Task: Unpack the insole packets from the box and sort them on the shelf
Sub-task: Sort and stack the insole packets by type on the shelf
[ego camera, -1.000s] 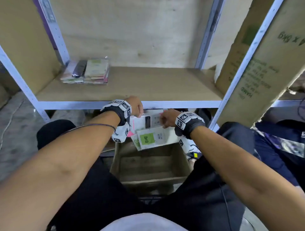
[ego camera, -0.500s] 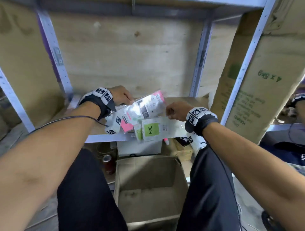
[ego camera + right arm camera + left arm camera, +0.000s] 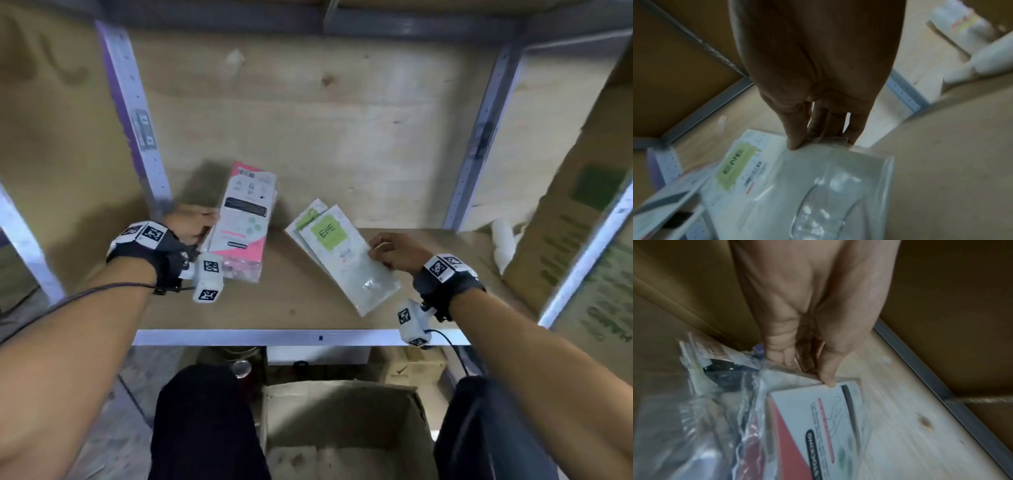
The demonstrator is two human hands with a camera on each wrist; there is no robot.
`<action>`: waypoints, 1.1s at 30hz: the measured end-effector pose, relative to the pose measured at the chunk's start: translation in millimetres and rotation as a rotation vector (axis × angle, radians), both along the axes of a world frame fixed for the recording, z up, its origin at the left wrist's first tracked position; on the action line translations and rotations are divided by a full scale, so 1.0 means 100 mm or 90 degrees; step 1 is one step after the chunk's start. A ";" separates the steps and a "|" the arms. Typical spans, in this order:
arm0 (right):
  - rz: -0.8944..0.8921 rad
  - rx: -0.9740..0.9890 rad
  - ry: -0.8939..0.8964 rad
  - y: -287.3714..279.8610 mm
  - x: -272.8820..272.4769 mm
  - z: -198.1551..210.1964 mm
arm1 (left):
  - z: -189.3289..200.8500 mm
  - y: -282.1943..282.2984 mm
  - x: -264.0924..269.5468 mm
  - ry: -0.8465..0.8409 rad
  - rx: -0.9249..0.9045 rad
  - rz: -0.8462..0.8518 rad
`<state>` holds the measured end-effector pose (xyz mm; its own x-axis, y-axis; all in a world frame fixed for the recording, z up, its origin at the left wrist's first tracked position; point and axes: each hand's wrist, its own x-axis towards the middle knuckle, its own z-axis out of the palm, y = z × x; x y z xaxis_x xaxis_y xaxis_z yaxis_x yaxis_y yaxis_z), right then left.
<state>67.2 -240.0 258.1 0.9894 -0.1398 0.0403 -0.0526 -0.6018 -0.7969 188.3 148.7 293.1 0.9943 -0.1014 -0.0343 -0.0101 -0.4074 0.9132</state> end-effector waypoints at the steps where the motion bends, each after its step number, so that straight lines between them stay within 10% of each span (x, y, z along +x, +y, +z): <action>1: -0.004 0.058 0.012 0.07 0.11 -0.03 | -0.05 0.10 0.09 0.006 -0.004 0.027; 16: 0.015 0.453 0.123 1.77 1.57 -0.23 | -0.55 1.21 1.12 0.105 -0.012 0.190; 33: -0.020 0.125 0.135 2.27 2.34 -0.56 | -0.83 1.22 1.33 0.019 0.158 0.224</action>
<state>301.6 -13.4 201.7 0.9679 -0.1553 -0.1974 -0.2463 -0.4328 -0.8672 320.9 270.6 210.3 0.9648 0.2590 -0.0448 0.1943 -0.5881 0.7851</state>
